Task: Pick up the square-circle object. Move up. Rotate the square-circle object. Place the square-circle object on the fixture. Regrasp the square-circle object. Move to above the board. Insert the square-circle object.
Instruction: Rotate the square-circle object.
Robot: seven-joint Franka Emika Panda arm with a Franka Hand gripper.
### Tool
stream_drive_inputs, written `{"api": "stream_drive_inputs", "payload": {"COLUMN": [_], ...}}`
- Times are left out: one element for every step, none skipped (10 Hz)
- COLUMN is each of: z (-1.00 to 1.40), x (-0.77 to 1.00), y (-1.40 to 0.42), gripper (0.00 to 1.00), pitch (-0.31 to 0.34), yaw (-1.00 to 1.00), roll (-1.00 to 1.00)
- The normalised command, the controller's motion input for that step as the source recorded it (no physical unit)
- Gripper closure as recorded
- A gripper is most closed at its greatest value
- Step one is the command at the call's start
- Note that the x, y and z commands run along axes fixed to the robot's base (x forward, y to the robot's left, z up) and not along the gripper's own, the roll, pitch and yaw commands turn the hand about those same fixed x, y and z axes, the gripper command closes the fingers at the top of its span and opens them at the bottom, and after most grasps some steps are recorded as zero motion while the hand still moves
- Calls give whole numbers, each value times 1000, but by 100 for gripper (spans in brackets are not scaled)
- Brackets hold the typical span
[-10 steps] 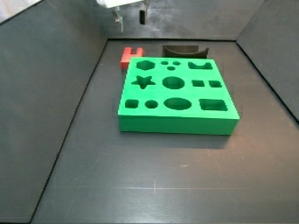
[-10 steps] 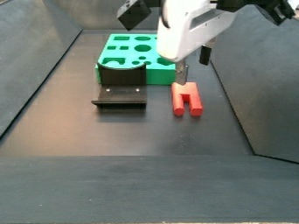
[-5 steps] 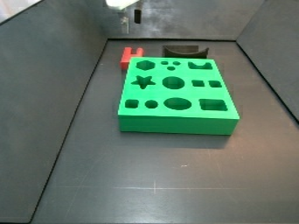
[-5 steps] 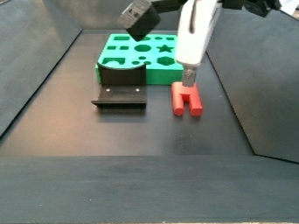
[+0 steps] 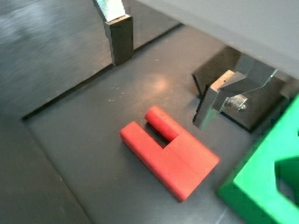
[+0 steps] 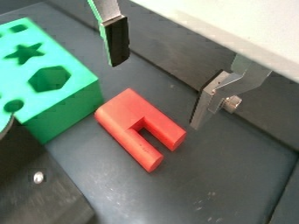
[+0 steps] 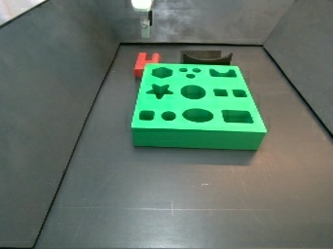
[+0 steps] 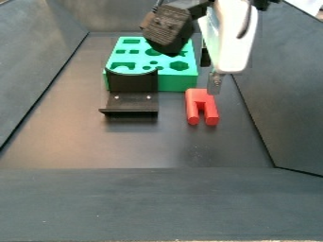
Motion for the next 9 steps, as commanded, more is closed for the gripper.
{"api": "stream_drive_inputs", "payload": {"z": [-35, -35, -34, -34, -34, -34, -34, -34, -34], "x": [26, 26, 26, 26, 26, 26, 26, 26, 26], "y": [-3, -3, -3, -3, -3, -3, -3, -3, -3], "gripper": [0, 0, 0, 0, 0, 0, 0, 0, 0], "pitch": [0, 0, 0, 0, 1, 1, 1, 1, 1], "yaw": [1000, 1000, 1000, 1000, 1000, 1000, 1000, 1000, 1000], "roll": [1, 1, 1, 1, 1, 1, 2, 2, 2]}}
